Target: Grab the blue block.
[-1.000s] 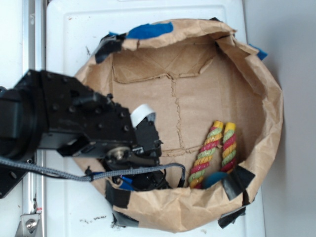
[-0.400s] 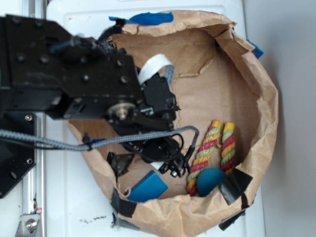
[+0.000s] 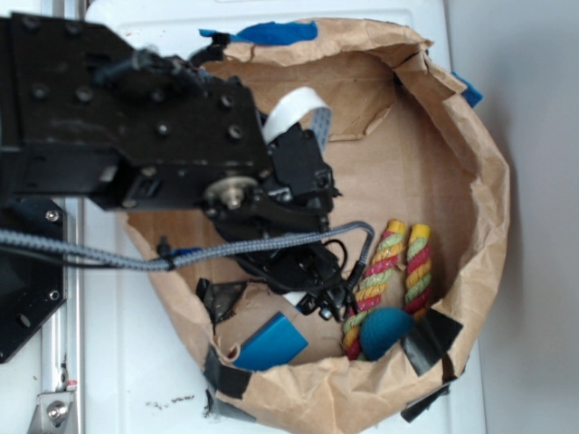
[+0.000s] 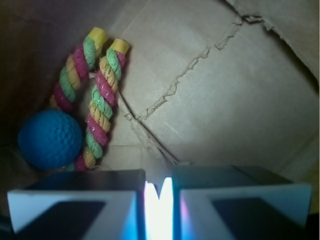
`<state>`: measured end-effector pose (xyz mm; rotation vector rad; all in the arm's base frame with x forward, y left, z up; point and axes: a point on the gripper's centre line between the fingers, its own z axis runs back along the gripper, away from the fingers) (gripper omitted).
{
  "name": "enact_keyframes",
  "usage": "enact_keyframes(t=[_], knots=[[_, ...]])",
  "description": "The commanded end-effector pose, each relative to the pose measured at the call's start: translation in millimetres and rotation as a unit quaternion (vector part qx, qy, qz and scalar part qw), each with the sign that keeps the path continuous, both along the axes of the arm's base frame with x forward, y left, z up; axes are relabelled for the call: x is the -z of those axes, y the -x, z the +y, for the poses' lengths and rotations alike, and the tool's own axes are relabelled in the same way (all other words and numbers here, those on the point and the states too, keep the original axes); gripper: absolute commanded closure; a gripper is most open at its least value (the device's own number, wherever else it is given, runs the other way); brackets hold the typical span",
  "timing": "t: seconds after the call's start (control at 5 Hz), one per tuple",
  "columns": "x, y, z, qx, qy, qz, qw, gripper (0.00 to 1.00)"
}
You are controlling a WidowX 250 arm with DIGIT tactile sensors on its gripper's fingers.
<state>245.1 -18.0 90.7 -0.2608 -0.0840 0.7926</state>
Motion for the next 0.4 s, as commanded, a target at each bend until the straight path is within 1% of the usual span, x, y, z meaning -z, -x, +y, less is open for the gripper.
enact_keyframes(t=[0.0, 0.2], knots=[[7, 1, -19, 0.056, 0.004, 0.001, 0.998, 0.0], [16, 5, -34, 0.071, 0.001, 0.003, 0.997, 0.0]])
